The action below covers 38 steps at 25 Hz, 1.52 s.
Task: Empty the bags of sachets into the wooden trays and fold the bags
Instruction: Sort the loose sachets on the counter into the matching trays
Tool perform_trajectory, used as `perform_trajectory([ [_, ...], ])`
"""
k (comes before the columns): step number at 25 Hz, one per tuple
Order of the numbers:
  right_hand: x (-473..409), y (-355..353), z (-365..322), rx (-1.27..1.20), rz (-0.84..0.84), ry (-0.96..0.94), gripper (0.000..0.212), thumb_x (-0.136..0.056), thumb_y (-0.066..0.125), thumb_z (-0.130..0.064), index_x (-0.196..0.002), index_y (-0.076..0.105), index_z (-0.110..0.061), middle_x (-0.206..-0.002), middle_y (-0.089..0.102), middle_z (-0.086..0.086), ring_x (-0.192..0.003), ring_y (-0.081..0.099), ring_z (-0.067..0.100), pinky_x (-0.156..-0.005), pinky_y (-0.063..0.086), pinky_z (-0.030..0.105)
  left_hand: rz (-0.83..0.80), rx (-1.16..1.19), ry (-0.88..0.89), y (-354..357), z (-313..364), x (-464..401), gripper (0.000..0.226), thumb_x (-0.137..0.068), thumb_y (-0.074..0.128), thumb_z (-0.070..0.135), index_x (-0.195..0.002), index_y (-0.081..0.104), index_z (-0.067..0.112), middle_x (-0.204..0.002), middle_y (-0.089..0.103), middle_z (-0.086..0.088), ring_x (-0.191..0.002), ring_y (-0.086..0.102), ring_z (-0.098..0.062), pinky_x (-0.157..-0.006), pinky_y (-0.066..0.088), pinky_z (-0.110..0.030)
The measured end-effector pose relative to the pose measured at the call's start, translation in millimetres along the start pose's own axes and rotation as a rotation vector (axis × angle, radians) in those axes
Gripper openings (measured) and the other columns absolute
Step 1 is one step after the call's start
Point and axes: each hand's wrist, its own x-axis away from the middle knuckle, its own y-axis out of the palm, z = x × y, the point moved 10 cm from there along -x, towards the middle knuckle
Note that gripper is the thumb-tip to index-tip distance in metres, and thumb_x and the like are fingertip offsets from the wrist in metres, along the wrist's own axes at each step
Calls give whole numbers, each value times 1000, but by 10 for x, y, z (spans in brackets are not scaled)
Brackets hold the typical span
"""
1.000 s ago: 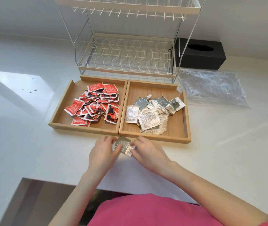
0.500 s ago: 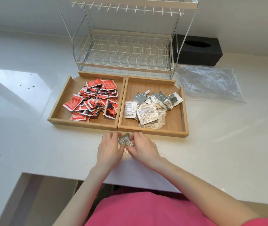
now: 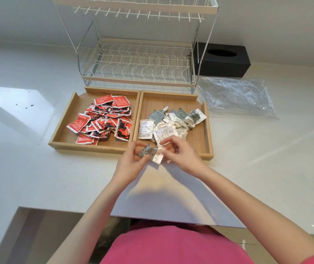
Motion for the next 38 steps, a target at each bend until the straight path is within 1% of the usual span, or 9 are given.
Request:
perform_trajectory([
  [3,-162,-293,-69,-52,113,1,20,-80,58,-3,-84,57,-22,-68,56,-7,-64,54,14,-72,49,33,-3,43,65,26,249,-170,26,-82,59,9,-106,54,18,-67,49,10,-46,50,6,-47,35,-8],
  [5,-244,-427,-90,-1,174,1,17,-80,57,-6,-86,59,-21,-67,54,-10,-62,52,9,-68,47,19,19,17,82,48,357,-292,23,-84,58,15,-107,55,18,-68,50,6,-52,49,0,-46,34,-10],
  [9,-380,-626,-65,92,266,35,14,-85,53,-11,-96,62,-14,-70,54,-10,-65,50,4,-55,38,11,-8,-150,171,217,520,-489,37,-90,49,23,-126,45,15,-122,53,-10,-103,51,-15,-81,36,-16],
  [12,-419,-669,-85,281,297,9,26,-87,48,-10,-113,55,-9,-104,57,6,-96,54,19,-81,42,26,-126,-425,187,472,454,-583,56,-93,38,33,-142,18,16,-150,22,-13,-137,20,-27,-111,18,-38],
  [15,-392,-526,-158,574,264,-163,43,-89,46,-15,-132,42,-14,-141,41,9,-132,34,22,-106,26,36,-187,-592,222,619,339,-635,57,-94,26,40,-144,5,24,-156,6,-5,-143,0,-23,-115,1,-46],
  [18,-419,-349,-41,818,146,-220,50,-93,38,-28,-141,28,-21,-154,22,-3,-143,10,14,-114,2,39,-185,-699,243,643,265,-695,57,-93,22,47,-143,3,29,-156,1,0,-142,-9,-21,-112,-9,-47],
  [22,-492,-304,109,876,63,-158,52,-95,30,-35,-144,18,-24,-157,10,-4,-144,-1,13,-115,-6,42,-207,-821,233,689,203,-716,59,-92,19,49,-143,-3,30,-156,-6,1,-141,-16,-22,-112,-11,-47],
  [30,-429,-708,99,629,115,-192,51,-94,36,-33,-143,23,-25,-155,18,-3,-143,7,13,-115,1,35,-49,-579,280,531,694,-787,53,-93,31,40,-142,18,24,-151,26,-4,-142,13,-20,-115,8,-41],
  [38,-261,-1693,608,627,156,-51,55,-93,39,-28,-144,18,-23,-156,11,-3,-144,4,13,-115,1,33,-71,-536,412,1290,1274,-888,46,-91,43,31,-132,40,11,-135,49,-12,-126,42,-27,-103,32,-36],
])
